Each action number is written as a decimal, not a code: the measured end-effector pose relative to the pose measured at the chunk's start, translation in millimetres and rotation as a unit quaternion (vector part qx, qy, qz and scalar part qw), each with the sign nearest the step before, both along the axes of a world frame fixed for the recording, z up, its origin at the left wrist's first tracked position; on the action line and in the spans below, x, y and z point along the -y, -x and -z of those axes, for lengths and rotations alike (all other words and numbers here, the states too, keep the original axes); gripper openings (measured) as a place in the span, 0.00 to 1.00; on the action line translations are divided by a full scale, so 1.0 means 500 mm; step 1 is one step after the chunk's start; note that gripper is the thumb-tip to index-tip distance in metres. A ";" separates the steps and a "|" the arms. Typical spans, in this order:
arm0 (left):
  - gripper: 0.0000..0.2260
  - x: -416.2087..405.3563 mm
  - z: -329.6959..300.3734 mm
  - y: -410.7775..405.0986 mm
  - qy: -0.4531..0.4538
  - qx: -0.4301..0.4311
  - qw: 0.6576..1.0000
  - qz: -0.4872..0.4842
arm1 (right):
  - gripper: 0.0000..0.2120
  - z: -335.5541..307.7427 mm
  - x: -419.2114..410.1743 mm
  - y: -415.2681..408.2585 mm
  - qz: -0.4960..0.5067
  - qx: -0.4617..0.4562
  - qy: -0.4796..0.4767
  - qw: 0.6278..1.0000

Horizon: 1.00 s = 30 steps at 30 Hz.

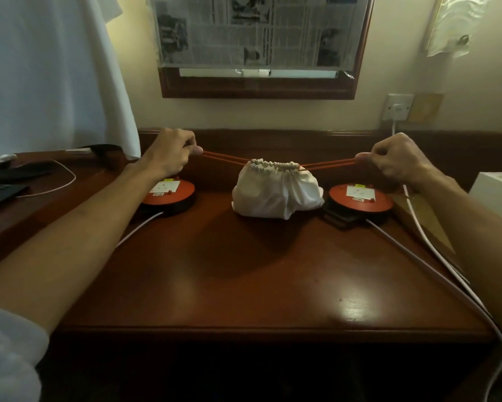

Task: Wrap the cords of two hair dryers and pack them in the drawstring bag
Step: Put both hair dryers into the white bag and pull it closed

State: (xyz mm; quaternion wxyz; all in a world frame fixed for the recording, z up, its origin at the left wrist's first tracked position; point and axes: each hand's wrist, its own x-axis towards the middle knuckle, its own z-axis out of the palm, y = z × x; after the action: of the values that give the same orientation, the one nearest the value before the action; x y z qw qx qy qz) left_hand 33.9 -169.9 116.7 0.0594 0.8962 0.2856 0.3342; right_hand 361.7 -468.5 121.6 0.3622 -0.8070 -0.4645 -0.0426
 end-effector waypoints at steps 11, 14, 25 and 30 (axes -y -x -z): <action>0.08 -0.031 0.001 0.059 -0.040 -0.032 0.998 -0.026 | 0.15 0.018 0.038 -0.035 0.012 0.051 0.013 0.999; 0.07 -0.029 0.010 0.071 -0.031 -0.015 0.999 -0.042 | 0.15 0.033 0.039 -0.035 0.012 0.056 0.018 0.998; 0.08 -0.016 0.062 0.086 0.042 0.021 0.997 -0.064 | 0.15 0.054 0.062 -0.035 0.031 0.025 0.024 0.999; 0.08 0.003 0.033 0.124 0.091 -0.063 0.992 -0.056 | 0.14 0.030 0.110 -0.010 0.007 -0.021 0.089 0.996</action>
State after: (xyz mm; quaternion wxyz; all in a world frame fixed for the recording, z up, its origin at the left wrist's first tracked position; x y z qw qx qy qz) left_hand -28.1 -171.2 100.4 0.1042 0.8890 0.3677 0.2522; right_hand 366.6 -523.3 106.5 0.2984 -0.8398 -0.4533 0.0132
